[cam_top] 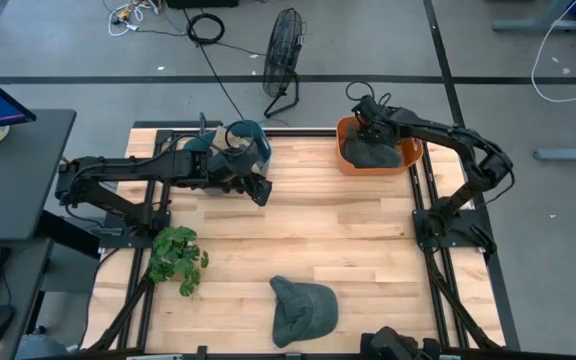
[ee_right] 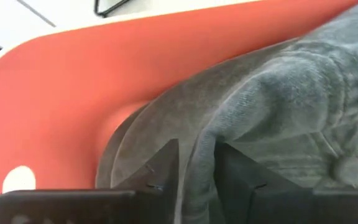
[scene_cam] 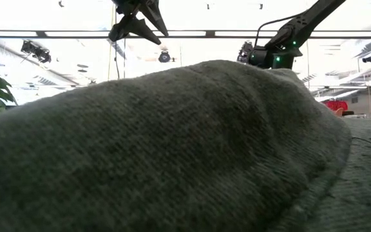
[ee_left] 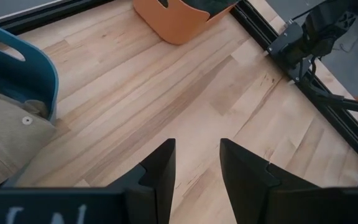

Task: Pick & Place hat
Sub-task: Put the right gray cap into the orange bin, then put the gray cap into the orange bin

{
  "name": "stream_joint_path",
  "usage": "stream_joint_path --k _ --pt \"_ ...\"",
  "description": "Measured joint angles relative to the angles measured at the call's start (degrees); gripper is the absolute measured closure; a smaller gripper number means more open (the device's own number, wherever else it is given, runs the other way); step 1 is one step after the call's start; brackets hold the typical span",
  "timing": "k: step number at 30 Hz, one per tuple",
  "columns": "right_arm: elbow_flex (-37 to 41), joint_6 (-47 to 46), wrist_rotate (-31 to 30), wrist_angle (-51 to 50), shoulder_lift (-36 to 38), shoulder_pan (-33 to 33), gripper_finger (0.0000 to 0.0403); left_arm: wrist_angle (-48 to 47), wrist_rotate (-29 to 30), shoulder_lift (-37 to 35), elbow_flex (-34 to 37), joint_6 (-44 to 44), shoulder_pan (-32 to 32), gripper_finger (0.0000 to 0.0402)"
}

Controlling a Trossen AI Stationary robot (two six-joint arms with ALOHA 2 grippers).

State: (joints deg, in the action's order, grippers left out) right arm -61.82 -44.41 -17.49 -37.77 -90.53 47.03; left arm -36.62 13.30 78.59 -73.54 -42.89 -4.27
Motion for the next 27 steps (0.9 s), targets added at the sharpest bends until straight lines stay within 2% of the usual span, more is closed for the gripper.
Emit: stream_joint_path --k 5,10,16,22,27 --pt "0.0 2.66 0.63 -0.14 1.49 0.01 0.0268 0.0 -3.75 0.0 0.0 -0.01 0.08 0.0271" --pt "0.0 8.14 0.97 -0.41 7.38 -0.54 0.025 0.02 -6.45 0.0 0.0 0.88 2.02 0.0271" --pt "0.0 16.01 10.28 -0.43 18.23 -3.67 0.0252 0.05 -7.54 0.08 0.0 1.36 6.29 0.0271" --pt "0.0 21.31 18.78 -0.49 26.79 -10.69 0.0263 -0.03 -7.55 0.17 0.0 3.04 11.42 0.0271" --pt "0.0 25.46 26.13 -0.6 29.96 -18.14 0.0261 -0.02 -7.54 0.18 0.0 -4.74 14.9 0.0271"
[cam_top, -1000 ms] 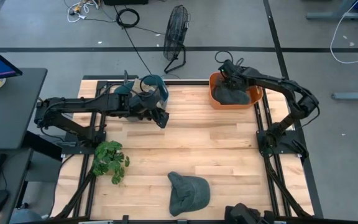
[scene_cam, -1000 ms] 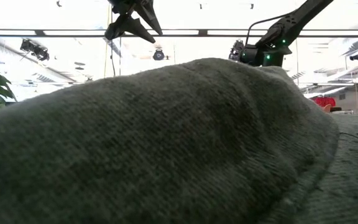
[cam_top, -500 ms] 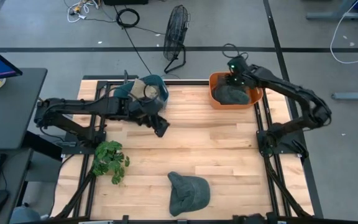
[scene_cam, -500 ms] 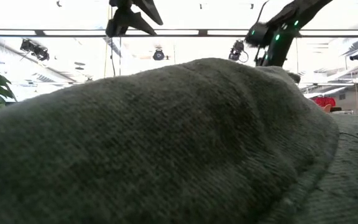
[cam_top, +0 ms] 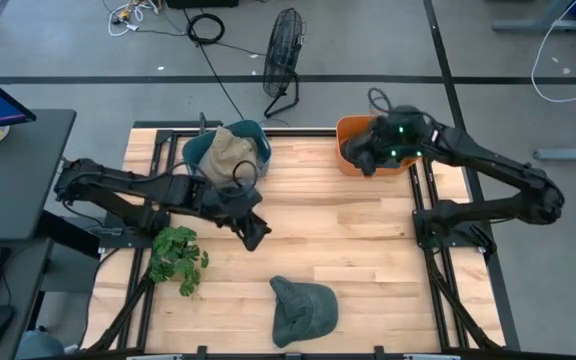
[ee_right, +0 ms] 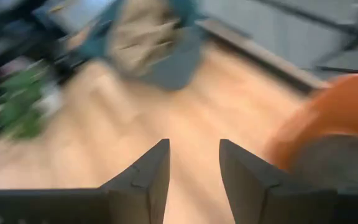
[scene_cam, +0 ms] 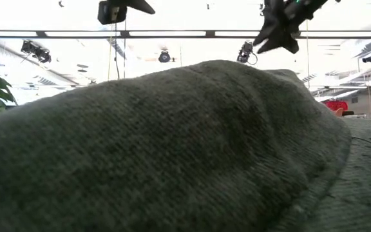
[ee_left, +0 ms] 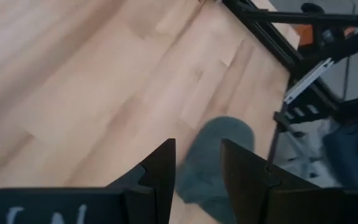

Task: Pick & Place hat
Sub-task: Put the gray cap into the orange bin

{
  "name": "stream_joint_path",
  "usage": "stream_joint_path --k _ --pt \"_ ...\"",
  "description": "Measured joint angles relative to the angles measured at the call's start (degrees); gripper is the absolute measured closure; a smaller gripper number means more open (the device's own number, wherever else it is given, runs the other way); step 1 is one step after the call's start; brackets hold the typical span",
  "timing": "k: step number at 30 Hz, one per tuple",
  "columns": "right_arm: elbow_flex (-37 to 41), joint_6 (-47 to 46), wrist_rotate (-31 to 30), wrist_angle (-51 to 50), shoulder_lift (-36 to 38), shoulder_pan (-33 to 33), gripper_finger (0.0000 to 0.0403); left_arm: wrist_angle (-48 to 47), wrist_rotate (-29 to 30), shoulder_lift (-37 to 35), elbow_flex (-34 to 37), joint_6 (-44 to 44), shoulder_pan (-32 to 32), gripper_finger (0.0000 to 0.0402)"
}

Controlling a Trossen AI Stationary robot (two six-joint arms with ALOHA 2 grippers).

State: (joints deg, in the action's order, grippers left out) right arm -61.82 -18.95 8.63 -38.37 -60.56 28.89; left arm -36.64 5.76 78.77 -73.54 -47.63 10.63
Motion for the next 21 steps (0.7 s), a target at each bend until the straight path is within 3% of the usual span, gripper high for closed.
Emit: stream_joint_path --k 7,15,21 --pt "0.0 3.16 5.15 -0.24 -0.29 -11.85 0.0249 0.14 0.43 1.81 0.0 -9.02 5.66 0.0271" --pt "0.0 4.46 5.96 0.28 -1.96 -29.49 0.0212 0.07 3.58 5.69 0.02 -20.58 11.1 0.0271" --pt "0.0 -18.44 7.37 0.05 -5.77 -39.69 0.0195 0.61 4.07 8.13 0.02 -25.24 13.29 0.0271"
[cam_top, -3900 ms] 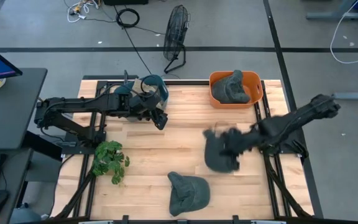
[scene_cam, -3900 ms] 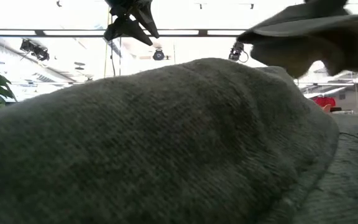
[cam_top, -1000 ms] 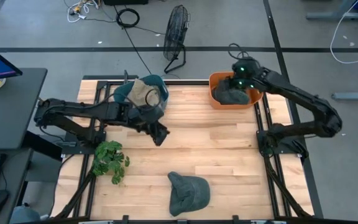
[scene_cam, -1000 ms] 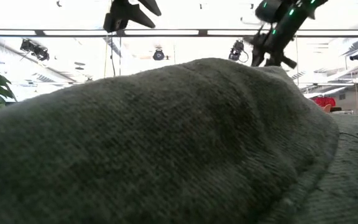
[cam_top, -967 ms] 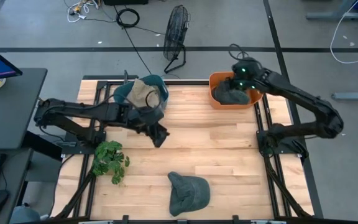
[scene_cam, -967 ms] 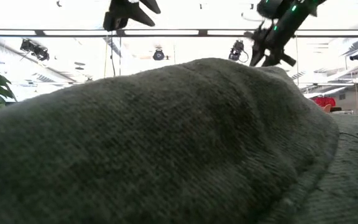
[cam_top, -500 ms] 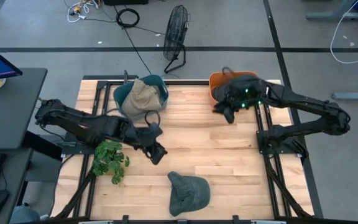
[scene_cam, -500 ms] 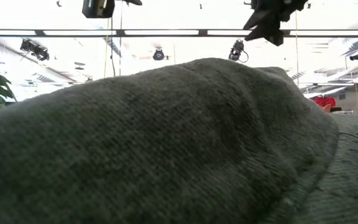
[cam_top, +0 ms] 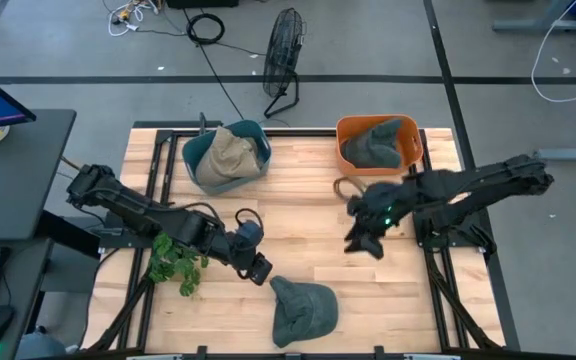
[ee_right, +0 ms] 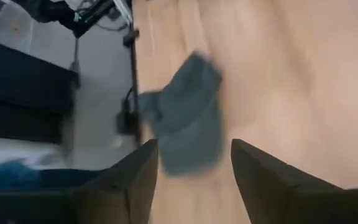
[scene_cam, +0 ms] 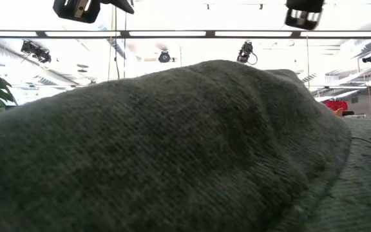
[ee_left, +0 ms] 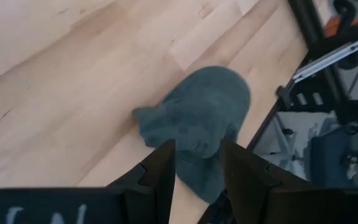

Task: Pick & Place hat
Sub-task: Put the gray cap into the orange bin

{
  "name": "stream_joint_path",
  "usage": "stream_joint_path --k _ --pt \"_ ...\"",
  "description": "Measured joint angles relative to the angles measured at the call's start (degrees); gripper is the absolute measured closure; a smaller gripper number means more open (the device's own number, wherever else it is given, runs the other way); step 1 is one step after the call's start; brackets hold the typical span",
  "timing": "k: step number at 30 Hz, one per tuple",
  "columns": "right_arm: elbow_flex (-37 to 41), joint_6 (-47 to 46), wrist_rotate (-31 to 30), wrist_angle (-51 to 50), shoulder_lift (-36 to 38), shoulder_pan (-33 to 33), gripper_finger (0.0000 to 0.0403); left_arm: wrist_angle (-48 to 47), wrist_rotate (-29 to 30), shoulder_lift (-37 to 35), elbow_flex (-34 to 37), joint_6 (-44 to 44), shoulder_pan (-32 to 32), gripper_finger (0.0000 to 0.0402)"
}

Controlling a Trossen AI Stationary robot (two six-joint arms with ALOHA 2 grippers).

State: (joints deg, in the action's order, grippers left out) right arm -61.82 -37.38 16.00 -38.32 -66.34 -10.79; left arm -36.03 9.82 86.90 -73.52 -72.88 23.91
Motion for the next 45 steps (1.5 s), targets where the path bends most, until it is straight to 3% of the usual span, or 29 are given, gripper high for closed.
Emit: stream_joint_path --k 6,11,26,38,45 --pt "0.0 -14.13 0.61 -0.88 -7.48 -8.93 0.0197 -0.15 -0.04 1.74 0.0 -2.29 0.86 0.0271" --pt "0.02 -19.22 -1.37 -0.02 -15.43 -14.48 0.0197 -0.07 0.97 1.72 0.0 -4.79 0.75 0.0271" --pt "0.04 -34.58 -2.55 14.32 -35.07 -20.22 0.0198 0.54 -0.9 1.61 0.0 -1.42 2.13 0.0271" --pt "0.07 -31.73 -3.8 28.64 -37.3 -20.56 0.02 0.72 -0.96 1.61 -0.02 0.7 6.39 0.0271" --pt "0.04 -33.49 -7.34 29.91 -37.76 -20.19 0.0235 0.85 -0.92 1.61 -0.04 -1.36 8.43 0.0271"
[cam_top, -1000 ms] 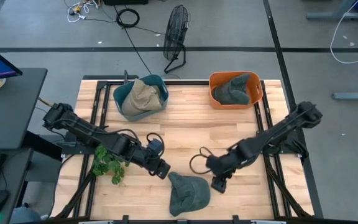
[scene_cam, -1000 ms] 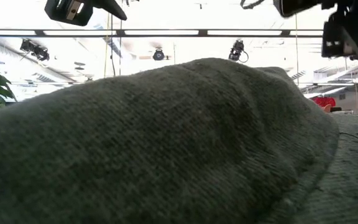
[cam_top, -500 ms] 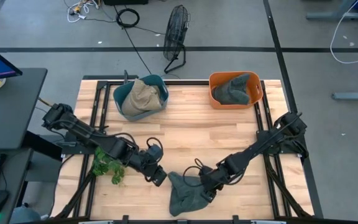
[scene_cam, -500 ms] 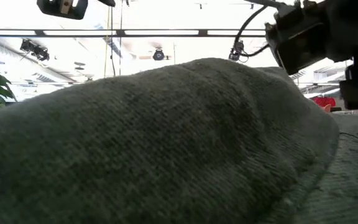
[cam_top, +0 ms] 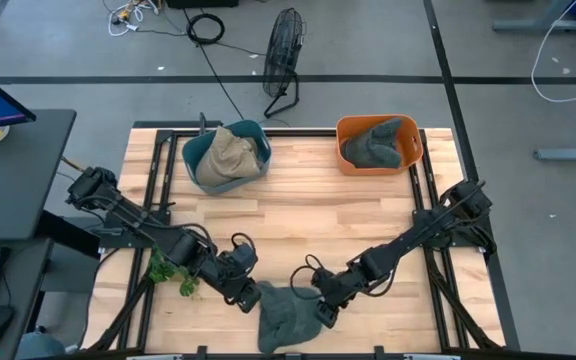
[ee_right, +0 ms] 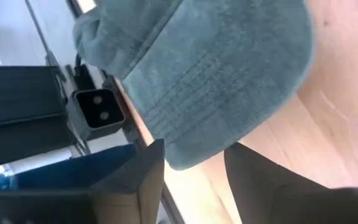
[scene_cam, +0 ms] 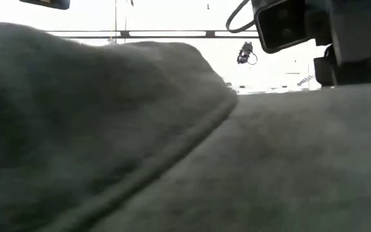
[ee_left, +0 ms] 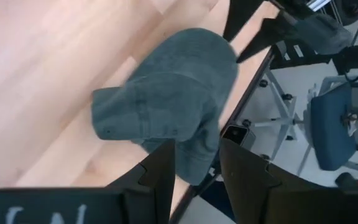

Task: Pick & Place hat
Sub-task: Put the gray cap into the orange bin

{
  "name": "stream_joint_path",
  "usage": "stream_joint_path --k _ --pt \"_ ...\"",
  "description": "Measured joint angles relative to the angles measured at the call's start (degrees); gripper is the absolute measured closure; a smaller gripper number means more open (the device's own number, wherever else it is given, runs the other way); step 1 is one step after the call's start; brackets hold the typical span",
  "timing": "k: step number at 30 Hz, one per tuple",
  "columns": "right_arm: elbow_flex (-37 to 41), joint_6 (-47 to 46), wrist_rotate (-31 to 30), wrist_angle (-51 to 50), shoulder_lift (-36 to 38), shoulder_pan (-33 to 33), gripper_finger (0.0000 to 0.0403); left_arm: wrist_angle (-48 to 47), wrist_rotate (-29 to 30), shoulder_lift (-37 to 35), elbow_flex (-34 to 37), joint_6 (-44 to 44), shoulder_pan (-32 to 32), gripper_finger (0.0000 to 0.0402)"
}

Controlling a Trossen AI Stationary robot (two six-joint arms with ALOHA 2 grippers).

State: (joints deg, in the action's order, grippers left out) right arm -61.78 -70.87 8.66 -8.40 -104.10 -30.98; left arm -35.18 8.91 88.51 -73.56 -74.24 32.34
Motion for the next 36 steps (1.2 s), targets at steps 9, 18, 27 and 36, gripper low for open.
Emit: stream_joint_path --k 9,18,27,36 --pt "0.02 -0.72 -3.78 6.66 -2.47 1.28 0.0276 4.64 -0.01 -0.02 0.0 -12.2 3.08 0.0271" --pt "0.0 -0.4 -2.71 6.05 -2.47 2.27 0.0349 5.84 1.95 -0.02 -0.02 -28.79 8.23 0.0271" --pt "0.0 3.62 1.48 5.81 -2.44 2.27 0.0298 7.39 5.76 8.63 -0.04 -40.13 11.94 0.0271" --pt "0.0 5.85 -0.26 5.46 -2.44 2.47 0.02 9.57 11.42 16.85 -0.01 -49.83 9.81 0.0271"
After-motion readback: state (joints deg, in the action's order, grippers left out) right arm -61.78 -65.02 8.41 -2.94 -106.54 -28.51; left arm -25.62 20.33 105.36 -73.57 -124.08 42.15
